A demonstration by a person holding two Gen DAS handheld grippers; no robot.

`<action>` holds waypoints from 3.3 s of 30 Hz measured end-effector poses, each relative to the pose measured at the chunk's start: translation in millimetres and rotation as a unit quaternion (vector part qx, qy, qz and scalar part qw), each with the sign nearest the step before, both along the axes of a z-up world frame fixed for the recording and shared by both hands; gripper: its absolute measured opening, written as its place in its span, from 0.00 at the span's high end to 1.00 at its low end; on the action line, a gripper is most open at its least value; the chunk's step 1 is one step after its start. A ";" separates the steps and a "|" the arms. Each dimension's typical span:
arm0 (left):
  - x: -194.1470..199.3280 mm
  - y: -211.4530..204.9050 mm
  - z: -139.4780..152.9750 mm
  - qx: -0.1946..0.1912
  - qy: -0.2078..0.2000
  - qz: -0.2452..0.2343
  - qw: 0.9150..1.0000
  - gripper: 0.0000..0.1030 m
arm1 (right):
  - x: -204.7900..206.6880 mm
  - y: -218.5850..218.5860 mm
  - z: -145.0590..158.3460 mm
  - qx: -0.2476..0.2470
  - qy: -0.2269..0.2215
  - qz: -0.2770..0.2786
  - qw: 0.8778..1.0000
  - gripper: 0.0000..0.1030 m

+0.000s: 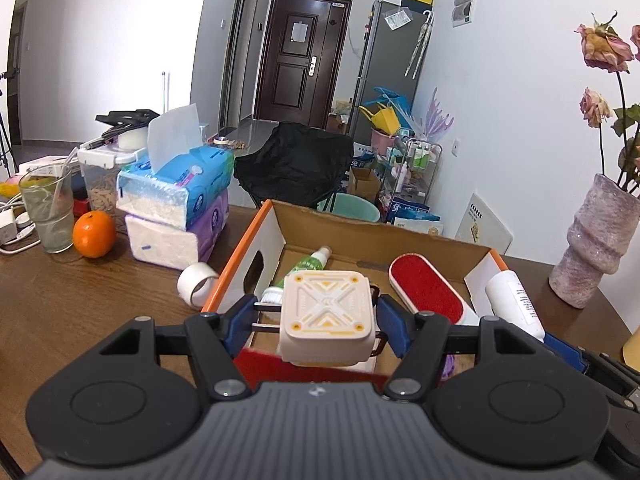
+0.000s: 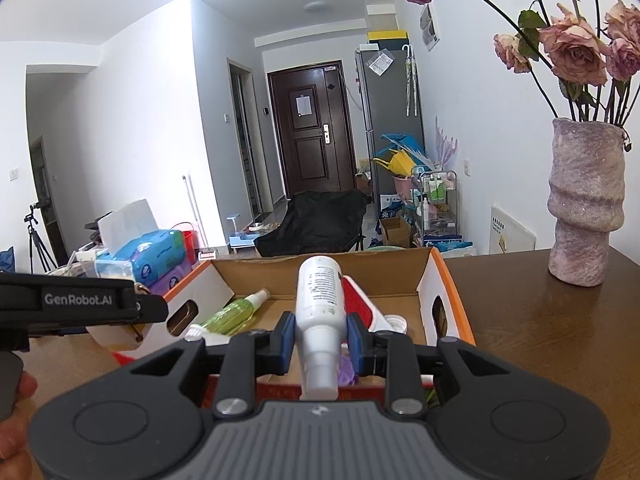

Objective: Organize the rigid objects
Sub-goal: 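Carry the plug cube over the box while the right tool carries the pump bottle there, then open the left tool to drop the plug cube while the right tool releases the bottle, then withdraw both open tools from the box back over the table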

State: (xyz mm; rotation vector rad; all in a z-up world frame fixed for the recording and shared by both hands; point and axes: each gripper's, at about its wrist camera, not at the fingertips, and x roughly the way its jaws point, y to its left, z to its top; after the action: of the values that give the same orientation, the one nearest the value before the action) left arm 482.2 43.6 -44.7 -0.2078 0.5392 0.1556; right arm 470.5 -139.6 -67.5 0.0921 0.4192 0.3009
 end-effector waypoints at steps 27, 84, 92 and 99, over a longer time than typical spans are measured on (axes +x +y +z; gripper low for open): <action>85.1 2.2 -11.4 0.013 0.006 0.002 1.000 0.35 | 86.4 8.8 -10.9 -0.012 0.007 -0.008 1.000 0.74; 50.6 13.6 -2.9 0.043 -0.021 0.005 0.999 0.00 | 80.9 7.5 -2.0 -0.066 0.008 -0.039 0.997 0.00; 27.9 15.8 -2.3 0.042 -0.027 0.001 0.999 0.00 | 59.1 -0.5 2.9 -0.065 0.003 -0.043 0.997 0.00; 4.4 21.9 -2.3 0.035 -0.030 0.001 0.999 0.00 | 35.1 -4.7 5.8 -0.065 -0.002 -0.046 0.997 0.00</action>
State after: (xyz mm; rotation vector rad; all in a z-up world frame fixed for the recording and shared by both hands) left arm 486.6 65.5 -47.0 -0.1440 0.4727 0.1690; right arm 505.6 -144.3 -61.6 -0.0170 0.4276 0.1835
